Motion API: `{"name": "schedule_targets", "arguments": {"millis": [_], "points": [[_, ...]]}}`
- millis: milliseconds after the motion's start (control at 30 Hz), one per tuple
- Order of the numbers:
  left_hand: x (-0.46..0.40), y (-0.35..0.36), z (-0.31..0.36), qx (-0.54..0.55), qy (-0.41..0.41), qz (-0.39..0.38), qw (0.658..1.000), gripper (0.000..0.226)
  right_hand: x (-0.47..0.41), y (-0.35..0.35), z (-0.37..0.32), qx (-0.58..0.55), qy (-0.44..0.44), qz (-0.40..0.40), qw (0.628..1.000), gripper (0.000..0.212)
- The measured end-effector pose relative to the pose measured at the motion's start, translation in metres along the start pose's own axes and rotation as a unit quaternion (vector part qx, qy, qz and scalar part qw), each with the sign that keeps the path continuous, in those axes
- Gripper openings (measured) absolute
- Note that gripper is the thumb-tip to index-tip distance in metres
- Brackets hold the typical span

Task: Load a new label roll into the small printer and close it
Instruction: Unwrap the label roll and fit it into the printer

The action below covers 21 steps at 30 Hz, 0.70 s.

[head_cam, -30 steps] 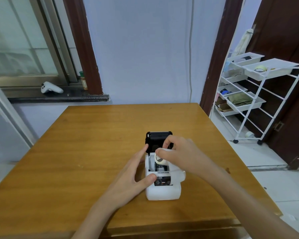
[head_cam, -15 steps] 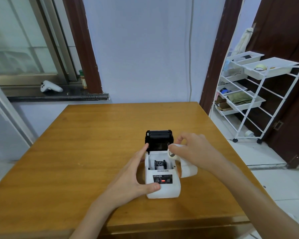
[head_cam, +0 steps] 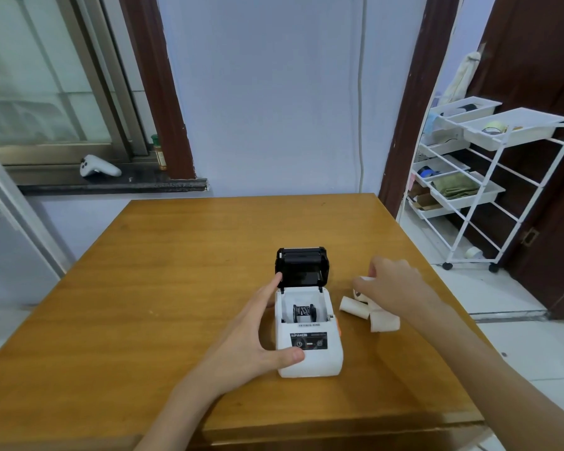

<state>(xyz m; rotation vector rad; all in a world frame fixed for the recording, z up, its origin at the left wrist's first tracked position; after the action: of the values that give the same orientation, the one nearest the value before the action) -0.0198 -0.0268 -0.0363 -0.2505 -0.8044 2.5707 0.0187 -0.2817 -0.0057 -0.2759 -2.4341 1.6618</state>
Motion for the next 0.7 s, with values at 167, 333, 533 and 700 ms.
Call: {"name": "schedule_targets", "arguments": {"millis": [167,333,533,700], "points": [[0.000,0.000,0.001,0.004,0.004,-0.002,1.000,0.114,-0.003,0.000,-0.005,0.045,-0.014,-0.001,0.999,0.036],[0.000,0.001,0.001,0.001,0.004,-0.002,1.000,0.114,-0.005,0.000,-0.005,0.064,-0.024,-0.003,0.998,0.041],[-0.001,0.001,0.000,0.006,0.007,-0.004,1.000,0.114,0.001,-0.005,0.001,0.046,-0.018,0.020,0.999,0.058],[0.000,0.002,-0.001,0.009,0.008,-0.007,1.000,0.114,0.005,-0.009,0.015,-0.091,-0.073,0.011,0.993,0.040]]}}
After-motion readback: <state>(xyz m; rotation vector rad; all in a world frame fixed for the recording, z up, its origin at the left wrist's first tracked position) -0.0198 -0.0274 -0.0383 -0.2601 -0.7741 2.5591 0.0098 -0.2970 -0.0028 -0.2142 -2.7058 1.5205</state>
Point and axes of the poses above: each hand's wrist, its own x-axis away from the middle knuckle, its own y-axis out of the palm, z = x × y, the point moved 7 cm from there along -x, towards the middle knuckle, and after that the axes turned 1 degree about -x, right-handed, at the moved point
